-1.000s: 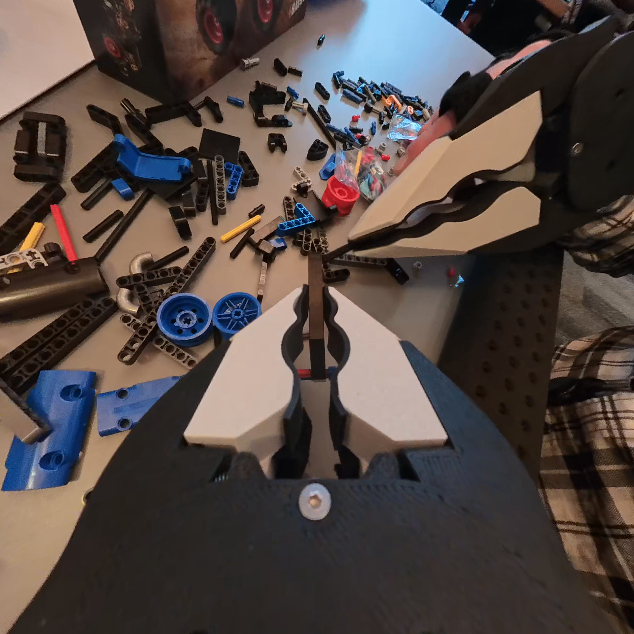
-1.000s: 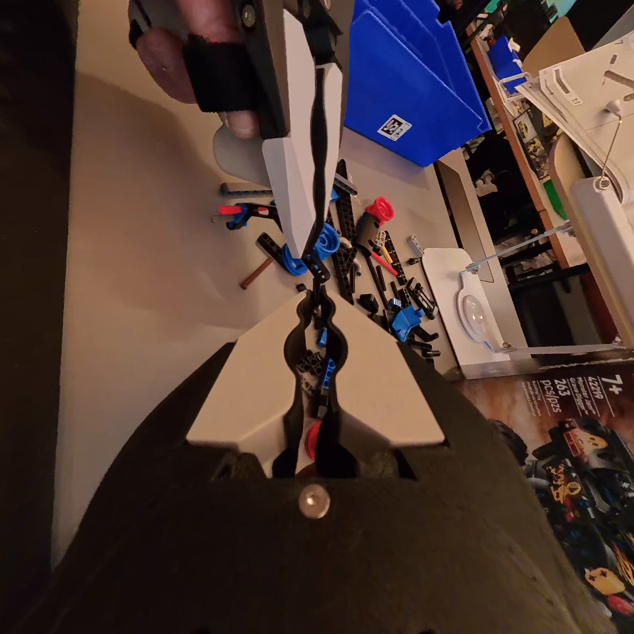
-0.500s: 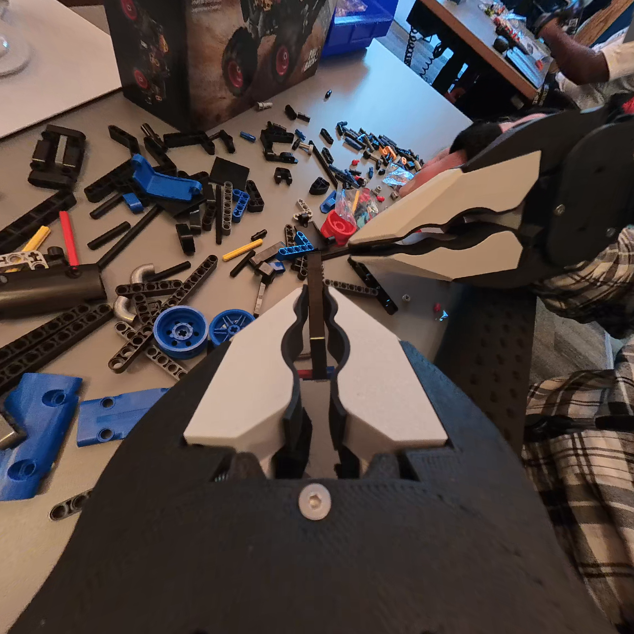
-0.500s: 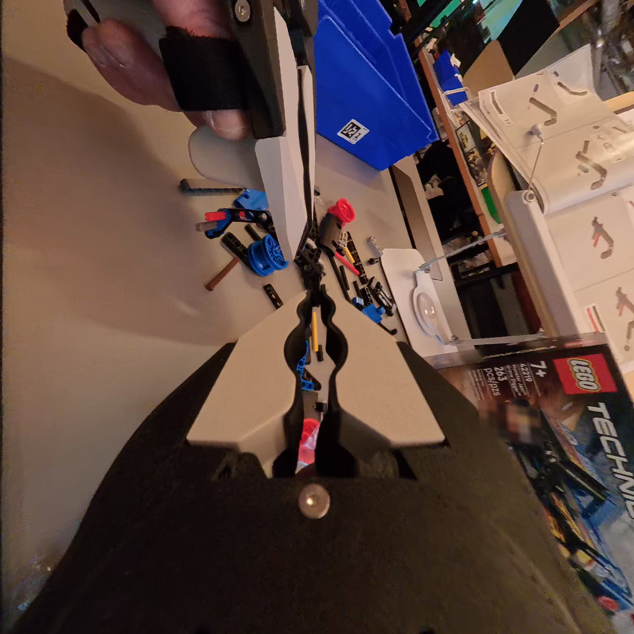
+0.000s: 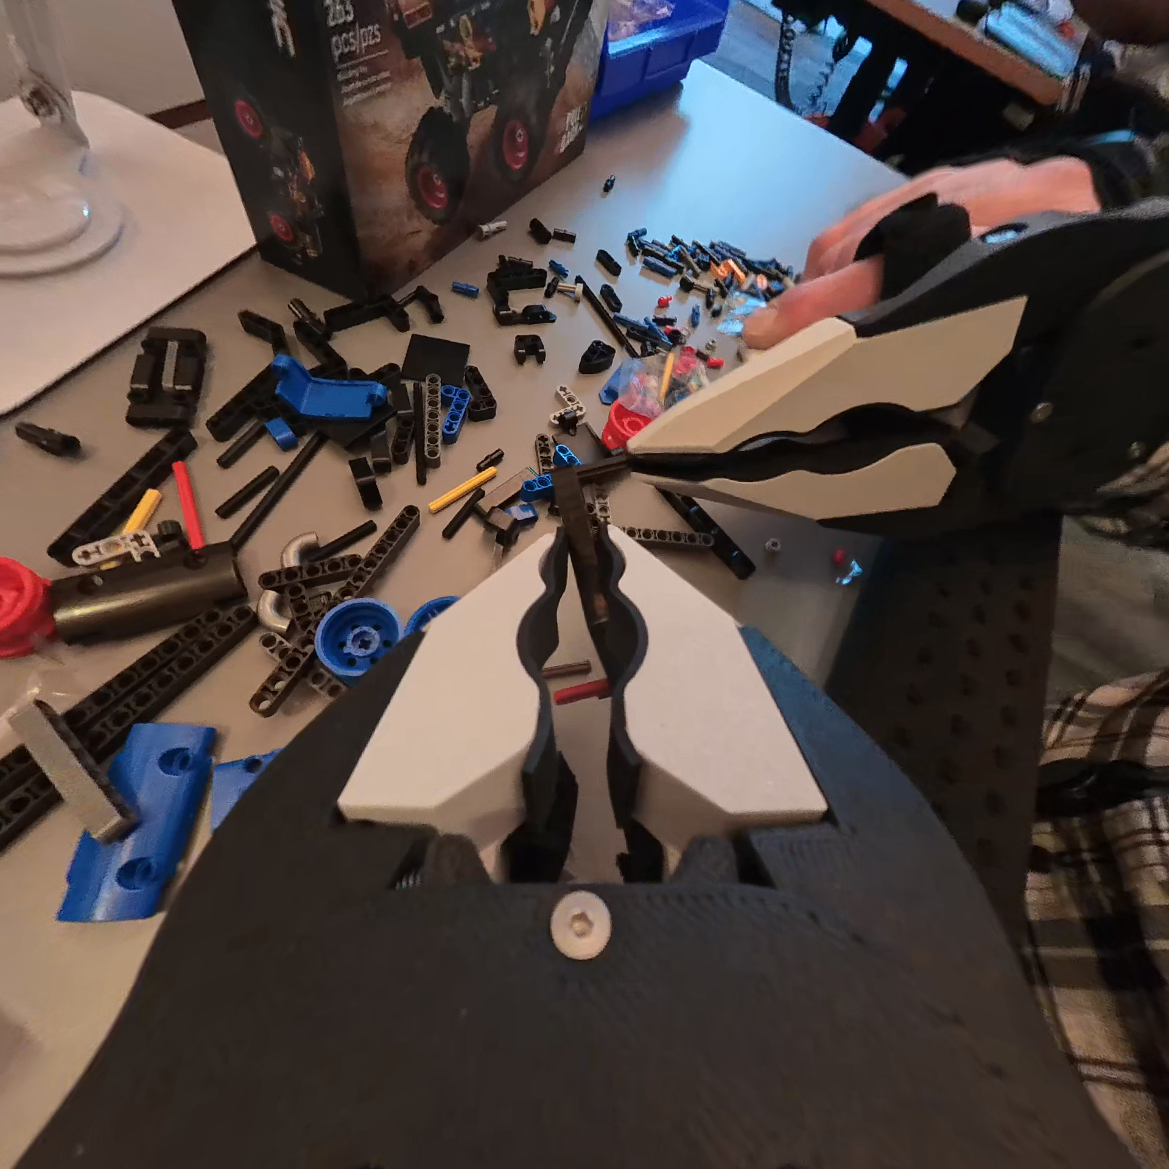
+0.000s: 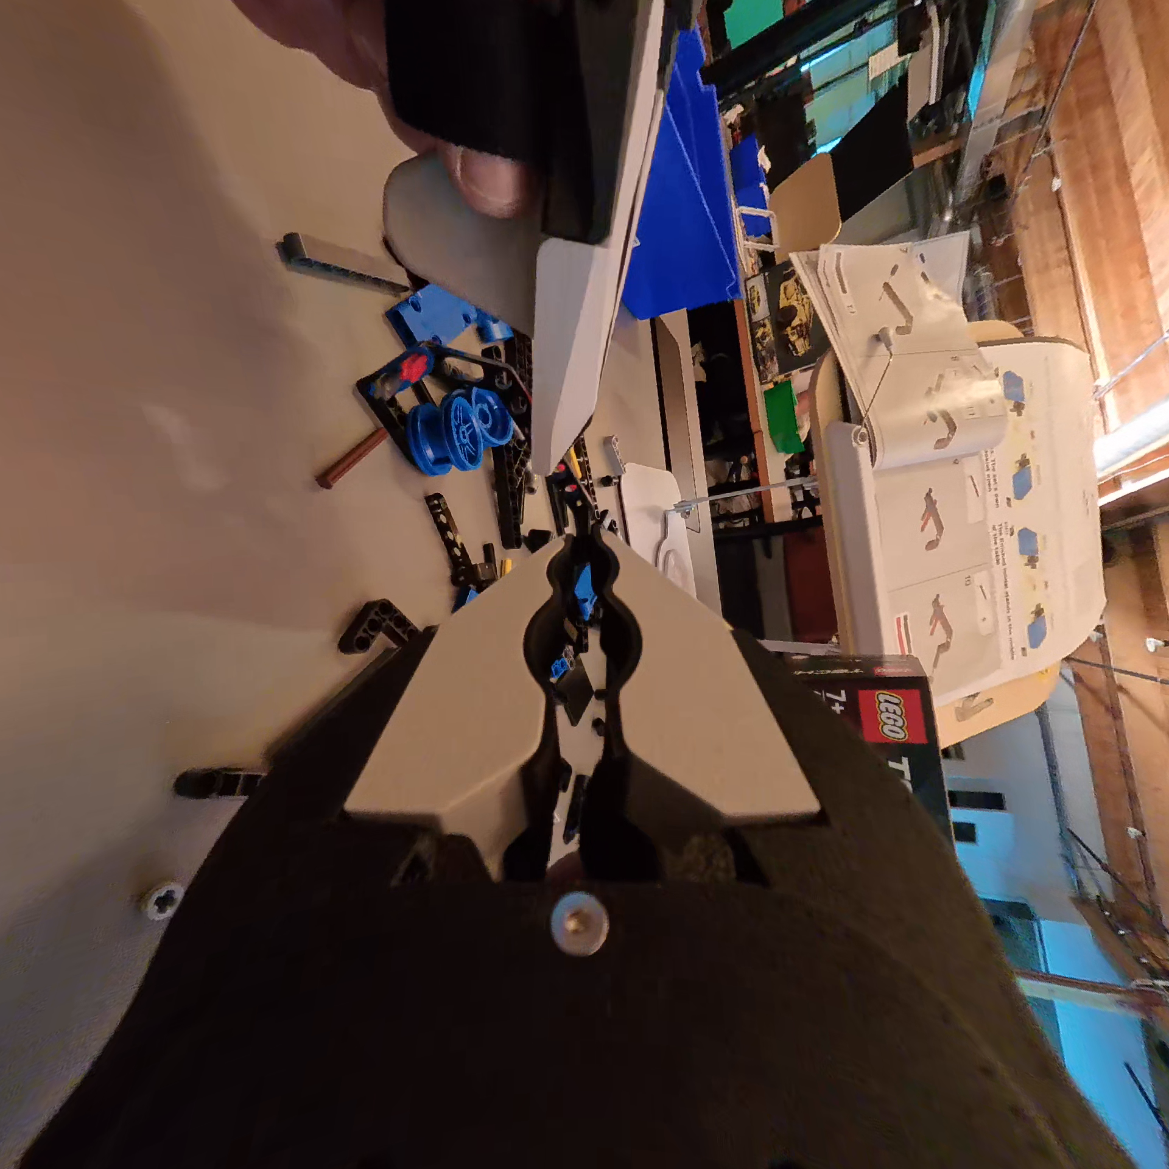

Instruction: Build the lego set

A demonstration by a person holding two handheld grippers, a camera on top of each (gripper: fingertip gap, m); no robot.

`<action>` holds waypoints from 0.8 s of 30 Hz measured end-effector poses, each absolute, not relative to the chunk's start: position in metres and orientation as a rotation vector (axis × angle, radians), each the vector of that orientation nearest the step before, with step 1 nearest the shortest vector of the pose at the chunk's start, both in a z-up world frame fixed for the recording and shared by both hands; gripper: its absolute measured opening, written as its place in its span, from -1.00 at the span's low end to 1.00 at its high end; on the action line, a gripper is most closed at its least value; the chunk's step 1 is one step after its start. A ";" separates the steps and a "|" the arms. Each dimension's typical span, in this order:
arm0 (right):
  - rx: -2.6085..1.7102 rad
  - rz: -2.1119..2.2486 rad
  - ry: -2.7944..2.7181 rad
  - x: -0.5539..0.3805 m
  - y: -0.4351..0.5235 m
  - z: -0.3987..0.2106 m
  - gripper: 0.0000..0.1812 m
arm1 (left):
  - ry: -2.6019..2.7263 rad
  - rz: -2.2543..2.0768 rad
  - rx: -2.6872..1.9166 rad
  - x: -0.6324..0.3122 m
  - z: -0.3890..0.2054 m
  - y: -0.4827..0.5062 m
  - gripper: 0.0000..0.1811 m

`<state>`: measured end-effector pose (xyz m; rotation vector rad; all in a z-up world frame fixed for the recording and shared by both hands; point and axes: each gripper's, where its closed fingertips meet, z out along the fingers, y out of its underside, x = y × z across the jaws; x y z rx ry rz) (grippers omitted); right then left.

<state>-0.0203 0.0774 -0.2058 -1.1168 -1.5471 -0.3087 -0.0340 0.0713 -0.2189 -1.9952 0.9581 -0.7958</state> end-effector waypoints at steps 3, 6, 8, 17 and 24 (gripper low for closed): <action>-1.096 -0.298 -1.554 -0.021 0.075 -0.204 -0.98 | 1.040 -0.731 -1.970 -0.034 -0.218 0.068 -0.93; -1.085 -0.286 -1.547 -0.021 0.073 -0.201 -0.98 | 1.098 -0.671 -1.932 -0.034 -0.214 0.066 -0.93; -1.078 -0.279 -1.555 -0.021 0.072 -0.201 -0.99 | 1.148 -0.623 -1.915 -0.034 -0.215 0.065 -0.93; -1.059 -0.196 -1.584 -0.018 0.068 -0.198 -0.99 | 1.324 -0.490 -1.805 -0.031 -0.211 0.060 -0.93; -1.026 -0.129 -1.632 -0.015 0.062 -0.195 -0.99 | 1.417 -0.462 -1.729 -0.028 -0.209 0.052 -0.93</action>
